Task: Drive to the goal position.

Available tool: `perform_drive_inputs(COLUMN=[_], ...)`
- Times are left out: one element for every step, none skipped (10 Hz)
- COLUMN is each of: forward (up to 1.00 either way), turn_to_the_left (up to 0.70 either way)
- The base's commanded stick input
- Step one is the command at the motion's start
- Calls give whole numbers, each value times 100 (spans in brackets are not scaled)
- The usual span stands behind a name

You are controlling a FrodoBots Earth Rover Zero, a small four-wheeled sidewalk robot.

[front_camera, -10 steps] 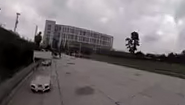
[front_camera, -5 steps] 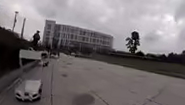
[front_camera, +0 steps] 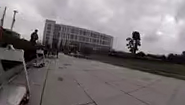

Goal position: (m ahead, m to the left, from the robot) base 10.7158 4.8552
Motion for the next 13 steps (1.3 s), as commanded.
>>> perform_drive_inputs(forward=[70, 70, 70, 70, 70, 70, 70, 70, 70, 70, 70, 70, 70], turn_to_the_left=[0, 0, 0, 0, 0, 2, 1, 0, 0, 2, 2, 1, 0])
